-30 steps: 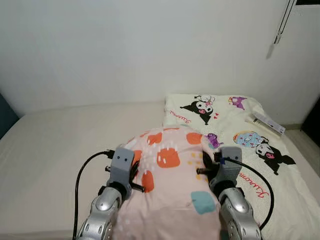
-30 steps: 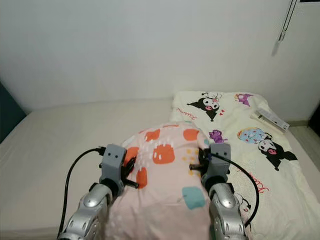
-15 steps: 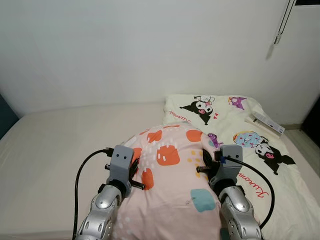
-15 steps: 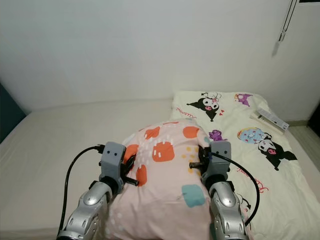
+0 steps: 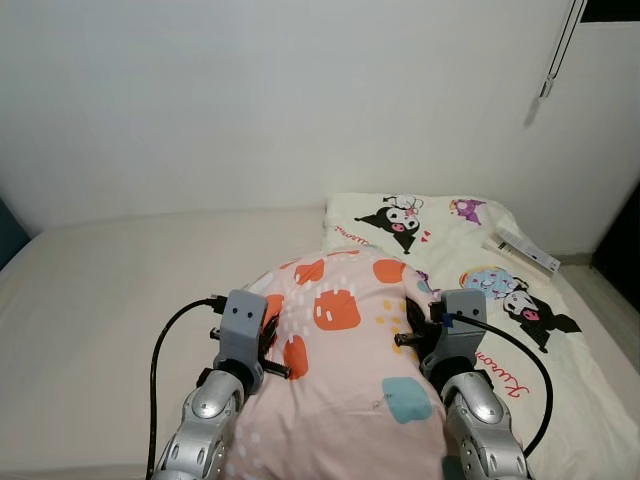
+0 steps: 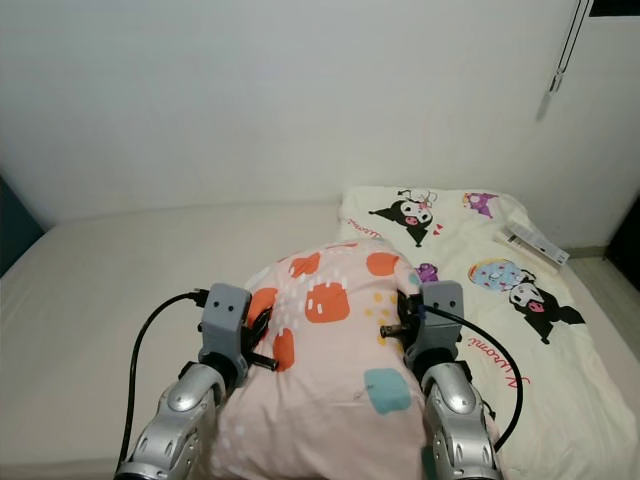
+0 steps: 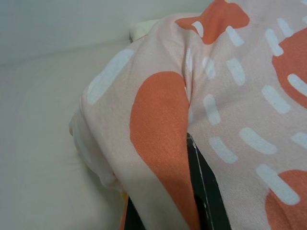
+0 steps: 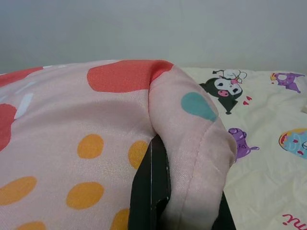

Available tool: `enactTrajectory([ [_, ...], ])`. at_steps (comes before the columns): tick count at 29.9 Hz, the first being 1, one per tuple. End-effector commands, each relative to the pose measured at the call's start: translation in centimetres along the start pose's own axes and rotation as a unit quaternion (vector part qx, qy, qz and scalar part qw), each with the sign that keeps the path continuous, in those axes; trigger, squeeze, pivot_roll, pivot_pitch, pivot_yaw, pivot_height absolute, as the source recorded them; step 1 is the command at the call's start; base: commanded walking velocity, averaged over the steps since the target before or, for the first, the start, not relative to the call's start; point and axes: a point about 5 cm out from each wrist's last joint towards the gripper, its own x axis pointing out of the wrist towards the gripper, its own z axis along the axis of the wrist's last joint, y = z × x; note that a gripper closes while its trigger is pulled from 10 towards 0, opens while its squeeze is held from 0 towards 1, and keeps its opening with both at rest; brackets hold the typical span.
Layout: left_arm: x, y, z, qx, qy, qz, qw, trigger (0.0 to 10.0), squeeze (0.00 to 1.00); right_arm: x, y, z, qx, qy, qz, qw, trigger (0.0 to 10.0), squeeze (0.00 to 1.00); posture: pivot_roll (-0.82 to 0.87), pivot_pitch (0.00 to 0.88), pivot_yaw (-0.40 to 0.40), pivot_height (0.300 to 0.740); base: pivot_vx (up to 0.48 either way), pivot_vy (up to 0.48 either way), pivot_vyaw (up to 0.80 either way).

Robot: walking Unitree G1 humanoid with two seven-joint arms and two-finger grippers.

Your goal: Clean up the room

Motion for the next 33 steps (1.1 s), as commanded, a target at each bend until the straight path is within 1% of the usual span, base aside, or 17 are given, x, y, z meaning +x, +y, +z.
enactTrajectory([
  [1,-0.26,1.06,0.35,0.001,-0.016,0.027,1.0,10.0,0.0,0.44,0.11,1.05,-0.002,-0.031,0.001,1.0,10.0,0.0,-0.01,0.039,0.028,0.74,0.0,0.0,0.0],
  [16,-0.07,1.04,0.6,0.003,-0.019,0.018,1.0,10.0,0.0,0.3,0.18,0.95,0.003,-0.033,-0.003,0.999,10.0,0.0,-0.01,0.047,0.037,0.74,0.0,0.0,0.0],
  [33,-0.15,1.14,0.66,0.004,-0.02,0.015,1.0,10.0,0.0,0.21,0.26,0.91,0.005,-0.033,-0.003,0.999,10.0,0.0,-0.01,0.05,0.042,0.74,0.0,0.381,0.0],
])
